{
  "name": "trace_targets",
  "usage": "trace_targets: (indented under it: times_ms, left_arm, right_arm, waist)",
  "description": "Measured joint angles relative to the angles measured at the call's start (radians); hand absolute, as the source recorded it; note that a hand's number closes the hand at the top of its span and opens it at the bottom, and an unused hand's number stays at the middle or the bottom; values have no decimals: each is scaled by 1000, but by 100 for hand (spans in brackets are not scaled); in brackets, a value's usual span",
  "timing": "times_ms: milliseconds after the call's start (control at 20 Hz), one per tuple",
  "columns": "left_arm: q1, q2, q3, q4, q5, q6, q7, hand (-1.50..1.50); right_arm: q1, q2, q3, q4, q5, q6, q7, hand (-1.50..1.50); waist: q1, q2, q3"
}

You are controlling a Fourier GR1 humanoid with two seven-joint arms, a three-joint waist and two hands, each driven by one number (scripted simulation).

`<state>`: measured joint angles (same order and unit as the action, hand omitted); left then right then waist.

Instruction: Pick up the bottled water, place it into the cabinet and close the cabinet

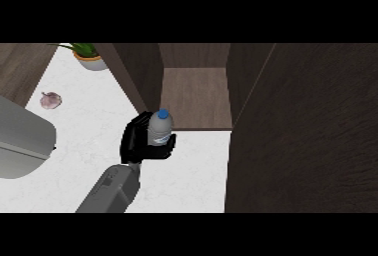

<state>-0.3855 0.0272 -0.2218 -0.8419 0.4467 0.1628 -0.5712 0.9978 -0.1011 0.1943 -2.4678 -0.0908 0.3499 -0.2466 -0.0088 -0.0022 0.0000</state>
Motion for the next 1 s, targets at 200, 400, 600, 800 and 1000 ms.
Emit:
trace_targets:
  times_ms: [200,400,600,800,1000]
  left_arm:
    - [4,18,-49,-36,28,111,38,150]
    - [5,30,-77,-53,9,204,61,150]
    - [7,40,-99,-70,4,297,79,150]
    - [9,43,-113,-86,5,372,106,150]
    - [8,71,-133,-89,-24,427,117,150]
  right_arm:
    - [-18,7,-8,5,-2,-4,-1,-150]
    - [-21,9,-9,7,-5,0,-6,-150]
    - [-43,5,-16,10,-8,4,-1,-150]
    - [-62,2,-29,16,-11,7,-1,-150]
    - [-79,-1,-32,19,-14,14,2,-150]
  waist:
    - [-1,2,0]
    - [-5,1,1]
    - [-13,1,3]
    - [-19,-1,4]
    - [-32,-1,6]
